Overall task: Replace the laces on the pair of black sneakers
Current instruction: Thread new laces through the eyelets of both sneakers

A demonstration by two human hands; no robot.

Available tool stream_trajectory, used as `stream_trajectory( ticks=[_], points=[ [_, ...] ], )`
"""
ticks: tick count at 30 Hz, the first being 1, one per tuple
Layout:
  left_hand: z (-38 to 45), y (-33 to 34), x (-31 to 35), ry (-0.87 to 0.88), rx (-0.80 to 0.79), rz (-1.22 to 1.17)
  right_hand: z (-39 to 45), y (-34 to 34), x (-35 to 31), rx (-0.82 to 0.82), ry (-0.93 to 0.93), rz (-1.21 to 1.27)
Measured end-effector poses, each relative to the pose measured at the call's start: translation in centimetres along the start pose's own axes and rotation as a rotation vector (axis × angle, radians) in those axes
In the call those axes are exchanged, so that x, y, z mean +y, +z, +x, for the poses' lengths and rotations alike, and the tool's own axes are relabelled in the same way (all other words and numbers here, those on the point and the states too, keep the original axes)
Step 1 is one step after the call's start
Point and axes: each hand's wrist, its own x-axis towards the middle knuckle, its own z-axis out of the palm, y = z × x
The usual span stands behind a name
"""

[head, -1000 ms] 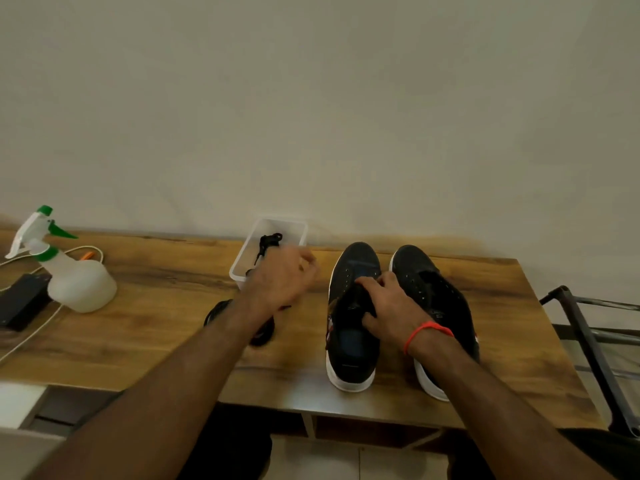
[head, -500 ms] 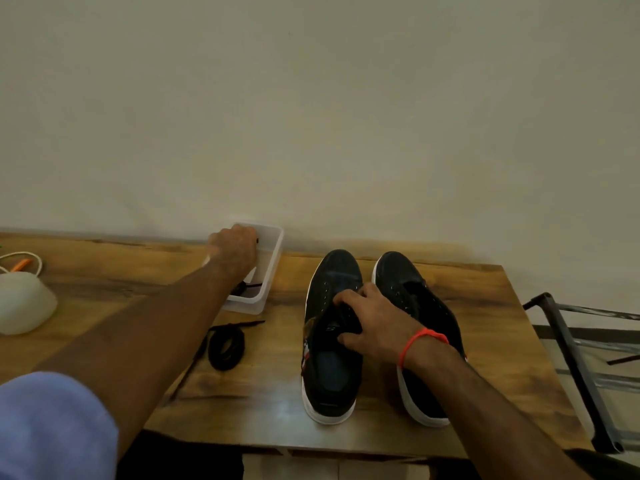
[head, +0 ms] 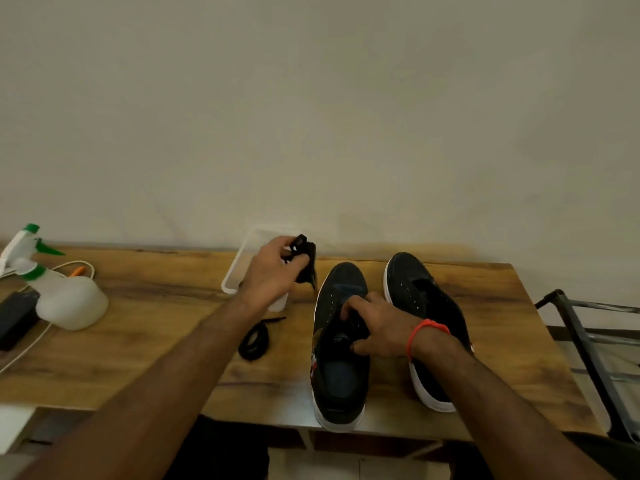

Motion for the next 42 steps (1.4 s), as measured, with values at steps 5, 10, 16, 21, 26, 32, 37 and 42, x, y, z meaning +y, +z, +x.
stream_trajectory(
  ticks=[5,10,16,21,26,32,37,42],
  points=[
    [-3.7,3.1,0.0,-0.063,-0.083,-0.302,0.3,-0.6,-0.2,0.354,0.045,0.325],
    [-4.0,4.5,0.4,-0.100,-0.132,-0.494,0.5,-1.8,-0.3,0.392,-0.075,0.598],
    [-2.8,3.4,1.1,-0.073,-0.130,-0.432,1.4,-2.9,1.4,0.655,0.003,0.545],
    [-1.9,2.2,0.7,-0.163,0.045,-0.533,1.8,-4.0,2.2,0.804,0.090,0.723],
    [-1.4,2.2,0.6,-0.236,0.191,-0.577,2.2,-4.3,2.5,0.776,0.151,0.796],
    [-1.5,1.9,1.0,-0.227,0.325,-0.519,2.3,-4.7,2.4,1.134,0.148,0.870],
    [-2.3,2.6,1.4,-0.053,0.179,-0.313,1.9,-4.1,1.8,0.854,0.078,0.725],
    [-2.8,2.9,1.7,0.176,0.165,-0.261,2.1,-3.2,2.3,0.790,0.205,0.277]
  ],
)
